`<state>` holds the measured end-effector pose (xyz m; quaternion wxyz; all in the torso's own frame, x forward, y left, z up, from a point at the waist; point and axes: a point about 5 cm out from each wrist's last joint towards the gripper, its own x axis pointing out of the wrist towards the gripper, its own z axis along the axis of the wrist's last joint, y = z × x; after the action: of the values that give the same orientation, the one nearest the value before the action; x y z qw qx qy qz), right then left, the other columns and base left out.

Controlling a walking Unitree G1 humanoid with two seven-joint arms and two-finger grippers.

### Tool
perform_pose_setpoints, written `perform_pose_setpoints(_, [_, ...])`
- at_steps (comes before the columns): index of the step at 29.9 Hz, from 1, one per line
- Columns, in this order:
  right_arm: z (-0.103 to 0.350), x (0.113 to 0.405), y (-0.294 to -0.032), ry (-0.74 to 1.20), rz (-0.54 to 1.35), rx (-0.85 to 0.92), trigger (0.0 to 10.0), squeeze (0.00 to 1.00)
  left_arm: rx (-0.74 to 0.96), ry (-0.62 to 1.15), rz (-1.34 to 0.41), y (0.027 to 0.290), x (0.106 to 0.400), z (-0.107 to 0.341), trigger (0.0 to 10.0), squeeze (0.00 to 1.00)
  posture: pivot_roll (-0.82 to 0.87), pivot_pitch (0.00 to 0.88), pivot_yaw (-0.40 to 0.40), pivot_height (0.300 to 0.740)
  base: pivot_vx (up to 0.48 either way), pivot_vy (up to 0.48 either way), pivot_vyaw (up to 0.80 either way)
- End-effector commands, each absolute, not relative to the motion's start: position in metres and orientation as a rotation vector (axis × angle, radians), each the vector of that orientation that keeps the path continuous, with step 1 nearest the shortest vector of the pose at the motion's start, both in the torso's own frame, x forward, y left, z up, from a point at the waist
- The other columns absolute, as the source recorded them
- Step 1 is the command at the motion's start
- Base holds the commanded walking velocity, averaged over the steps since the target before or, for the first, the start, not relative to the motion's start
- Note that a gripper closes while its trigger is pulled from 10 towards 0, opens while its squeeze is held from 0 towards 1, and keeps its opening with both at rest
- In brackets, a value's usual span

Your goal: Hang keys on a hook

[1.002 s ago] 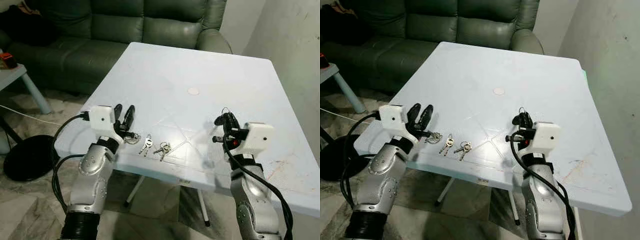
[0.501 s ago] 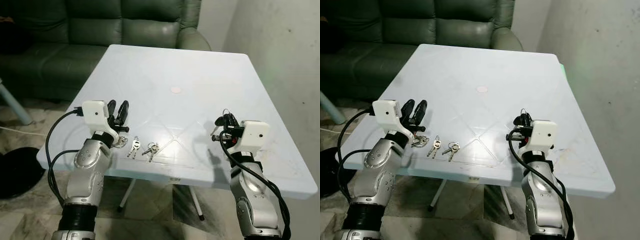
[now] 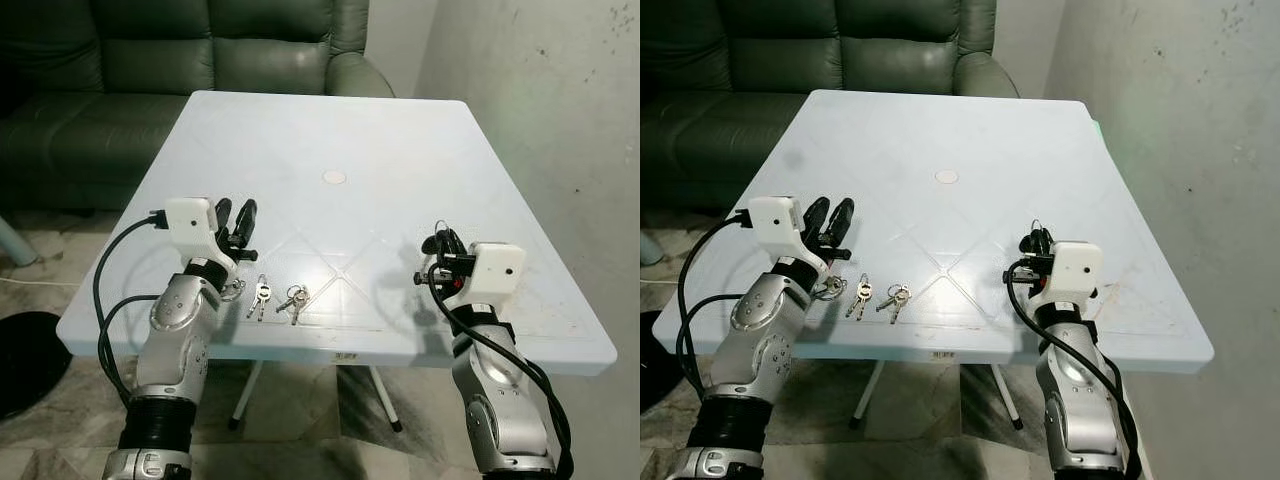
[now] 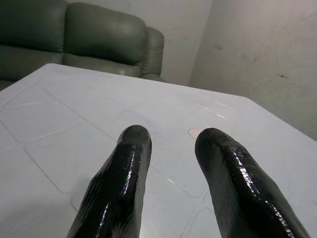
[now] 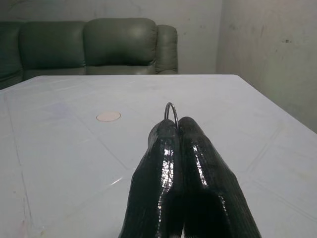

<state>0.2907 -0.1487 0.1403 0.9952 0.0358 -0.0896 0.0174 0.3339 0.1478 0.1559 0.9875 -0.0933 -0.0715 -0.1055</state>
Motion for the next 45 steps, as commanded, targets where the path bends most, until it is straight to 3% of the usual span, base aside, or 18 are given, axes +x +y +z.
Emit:
perform_pose_setpoints(1, [0.1417, 0.2921, -0.1473, -0.178, 0.042, 0.068, 10.0, 0.0, -0.177, -0.148, -0.205, 0.1481, 0.3363, 0.1587, 10.0, 0.0, 0.1, 0.001, -0.037, 0.74, 0.0, 0.48, -0.69])
perform_pose_setpoints(6, [0.1401, 0.2914, -0.1468, -0.172, 0.046, 0.065, 10.0, 0.0, -0.177, -0.144, -0.202, 0.1478, 0.3371, 0.1578, 10.0, 0.0, 0.1, 0.0, -0.039, 0.74, 0.0, 0.48, -0.7])
perform_pose_setpoints(45, [0.1336, 0.2833, -0.1422, -0.144, 0.068, 0.052, 10.0, 0.0, -0.177, -0.101, -0.177, 0.1418, 0.3367, 0.1516, 10.0, 0.0, 0.09, 0.0, -0.044, 0.74, 0.0, 0.0, -0.7])
